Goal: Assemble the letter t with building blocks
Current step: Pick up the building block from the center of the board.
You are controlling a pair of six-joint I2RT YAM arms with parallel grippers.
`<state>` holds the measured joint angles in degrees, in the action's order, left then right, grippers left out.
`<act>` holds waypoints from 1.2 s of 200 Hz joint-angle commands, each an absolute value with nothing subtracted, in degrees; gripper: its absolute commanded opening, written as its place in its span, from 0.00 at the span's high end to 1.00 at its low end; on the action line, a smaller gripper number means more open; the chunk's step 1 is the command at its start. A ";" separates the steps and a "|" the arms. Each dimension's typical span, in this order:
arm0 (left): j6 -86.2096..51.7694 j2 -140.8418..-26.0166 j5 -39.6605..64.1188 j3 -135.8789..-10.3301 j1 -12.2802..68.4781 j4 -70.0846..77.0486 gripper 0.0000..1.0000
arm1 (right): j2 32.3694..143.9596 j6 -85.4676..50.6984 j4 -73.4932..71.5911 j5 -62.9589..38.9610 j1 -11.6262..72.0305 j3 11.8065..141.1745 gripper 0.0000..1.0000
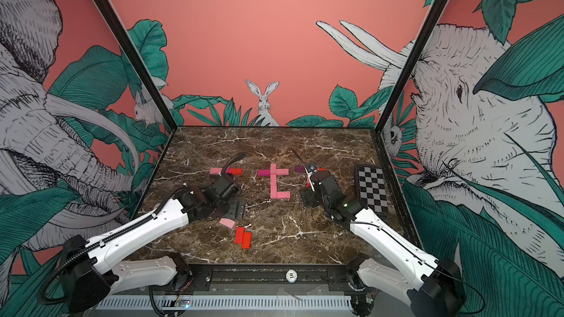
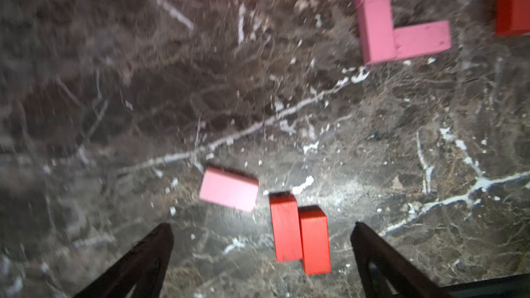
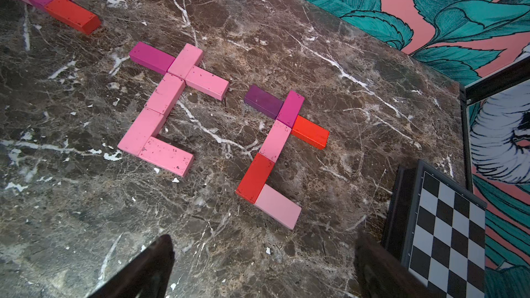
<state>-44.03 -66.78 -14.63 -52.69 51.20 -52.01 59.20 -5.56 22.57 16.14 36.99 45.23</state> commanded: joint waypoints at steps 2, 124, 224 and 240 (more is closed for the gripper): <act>-67.24 -65.00 -21.79 -50.69 56.36 -58.37 0.01 | 59.30 -5.54 20.73 17.01 36.64 45.71 0.04; -88.07 -68.88 -26.81 -39.11 59.66 -46.28 0.15 | 60.98 -5.78 20.82 16.30 36.65 46.61 0.05; -77.07 -74.86 -19.39 -36.30 48.94 -32.31 0.30 | 61.26 -5.72 22.22 16.00 36.65 47.83 0.05; -76.63 -77.05 -18.27 -36.28 48.78 -30.78 0.30 | 61.19 -5.78 22.89 16.17 36.65 48.33 0.05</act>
